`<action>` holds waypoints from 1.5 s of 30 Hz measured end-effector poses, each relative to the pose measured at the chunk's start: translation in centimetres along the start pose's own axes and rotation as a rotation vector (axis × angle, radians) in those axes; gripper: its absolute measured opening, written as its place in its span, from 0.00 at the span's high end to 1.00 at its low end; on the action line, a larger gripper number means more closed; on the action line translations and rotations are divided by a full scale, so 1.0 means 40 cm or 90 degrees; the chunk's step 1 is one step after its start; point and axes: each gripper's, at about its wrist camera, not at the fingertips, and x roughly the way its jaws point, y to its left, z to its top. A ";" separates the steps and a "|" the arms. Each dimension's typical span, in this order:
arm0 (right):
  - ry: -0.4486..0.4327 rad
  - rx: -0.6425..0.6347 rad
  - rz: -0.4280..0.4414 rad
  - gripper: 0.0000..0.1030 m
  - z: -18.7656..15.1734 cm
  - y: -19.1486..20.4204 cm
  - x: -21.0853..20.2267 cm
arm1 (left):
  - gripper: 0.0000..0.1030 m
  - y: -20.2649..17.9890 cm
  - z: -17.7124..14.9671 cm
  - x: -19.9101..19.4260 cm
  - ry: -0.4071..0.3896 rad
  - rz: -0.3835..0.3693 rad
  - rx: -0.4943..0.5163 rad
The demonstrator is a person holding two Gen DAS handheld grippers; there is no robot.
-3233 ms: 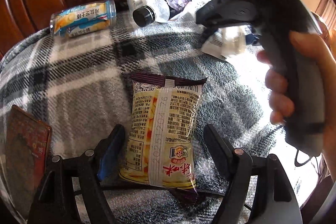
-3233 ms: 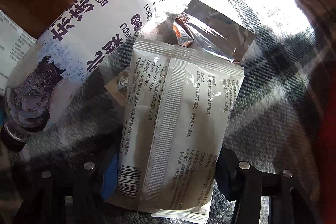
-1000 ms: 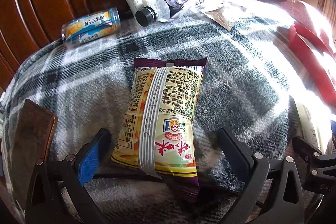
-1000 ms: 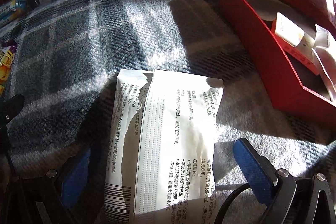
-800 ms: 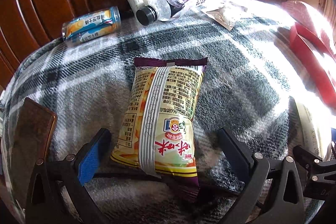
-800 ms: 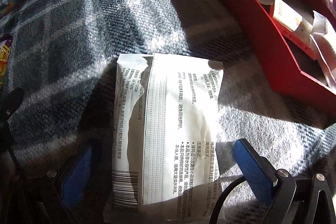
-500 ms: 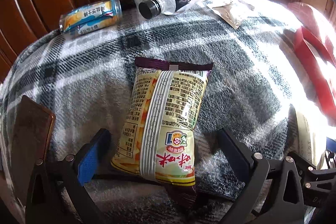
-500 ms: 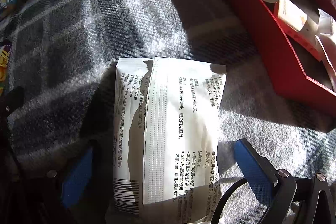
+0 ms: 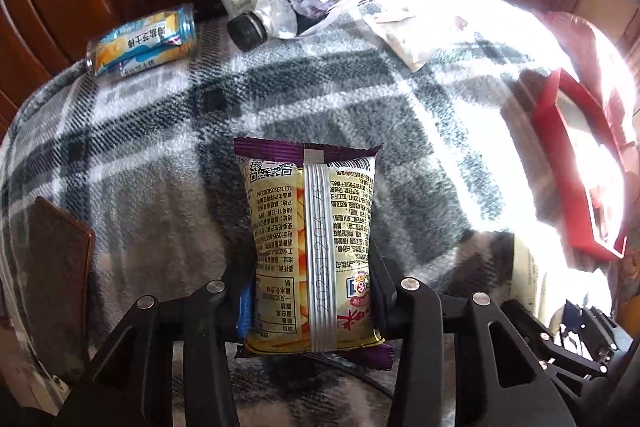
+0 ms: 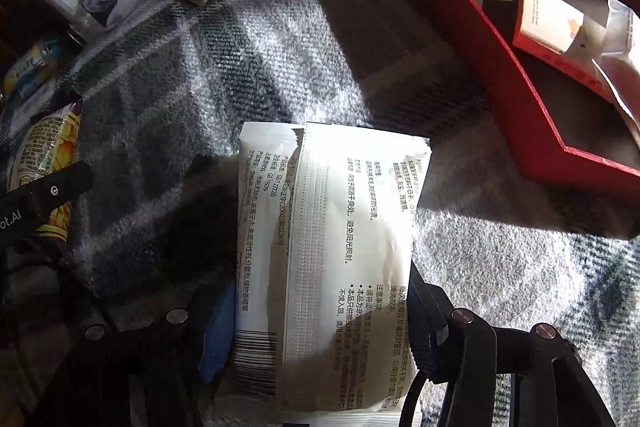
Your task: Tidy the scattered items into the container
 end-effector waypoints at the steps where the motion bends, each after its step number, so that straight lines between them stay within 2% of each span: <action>1: -0.021 0.024 0.009 0.39 0.007 -0.015 -0.025 | 0.54 -0.024 0.015 -0.022 -0.015 -0.015 0.004; 4: -0.118 0.064 -0.008 0.39 0.030 -0.051 -0.125 | 0.54 -0.123 0.080 -0.081 -0.056 -0.063 0.034; 8: -0.260 0.093 -0.111 0.39 0.094 -0.111 -0.228 | 0.53 -0.284 0.175 -0.122 -0.073 -0.167 0.058; 10: -0.302 0.105 -0.152 0.39 0.128 -0.155 -0.262 | 0.53 -0.364 0.222 -0.127 -0.072 -0.213 0.068; 13: -0.341 0.129 -0.198 0.39 0.180 -0.227 -0.282 | 0.50 -0.487 0.271 -0.117 -0.076 -0.252 0.086; 17: -0.330 0.113 -0.284 0.38 0.238 -0.291 -0.227 | 0.47 -0.621 0.321 -0.065 -0.064 -0.270 0.106; 18: -0.321 0.095 -0.302 0.36 0.252 -0.302 -0.208 | 0.43 -0.649 0.332 -0.046 -0.055 -0.272 0.108; 20: -0.287 0.058 -0.341 0.18 0.267 -0.327 -0.177 | 0.31 -0.692 0.349 -0.006 -0.038 -0.267 0.116; 21: -0.260 0.044 -0.361 0.15 0.276 -0.332 -0.158 | 0.23 -0.706 0.359 0.016 -0.030 -0.265 0.119; 23: -0.221 0.023 -0.384 0.15 0.280 -0.330 -0.138 | 0.22 -0.706 0.368 0.048 -0.016 -0.274 0.108; 24: -0.225 0.012 -0.387 0.15 0.277 -0.320 -0.143 | 0.22 -0.690 0.371 0.058 -0.010 -0.285 0.091; 26: -0.275 -0.014 -0.386 0.15 0.251 -0.288 -0.168 | 0.22 -0.641 0.370 0.067 -0.006 -0.300 0.047; 28: -0.318 -0.042 -0.370 0.15 0.221 -0.249 -0.195 | 0.22 -0.562 0.358 0.056 -0.022 -0.293 0.009; 31: -0.333 -0.093 -0.268 0.13 0.178 -0.184 -0.216 | 0.20 -0.389 0.289 0.023 -0.077 -0.220 -0.031; 34: -0.291 -0.145 -0.125 0.12 0.147 -0.105 -0.209 | 0.14 -0.207 0.185 -0.006 -0.122 -0.089 -0.046; 37: -0.233 -0.204 -0.038 0.12 0.111 -0.009 -0.175 | 0.11 -0.041 0.063 0.010 -0.105 0.011 -0.035; 40: -0.181 -0.237 -0.013 0.12 0.072 0.078 -0.112 | 0.11 0.080 -0.047 0.046 -0.059 0.073 -0.034; 43: -0.126 -0.239 -0.019 0.12 0.038 0.128 -0.032 | 0.11 0.169 -0.137 0.093 -0.030 0.101 -0.057; 44: -0.102 -0.240 -0.025 0.12 0.026 0.135 0.002 | 0.11 0.184 -0.161 0.100 -0.044 0.092 -0.048; 45: -0.073 -0.251 -0.033 0.12 0.012 0.145 0.039 | 0.05 0.185 -0.183 0.099 -0.074 0.085 -0.023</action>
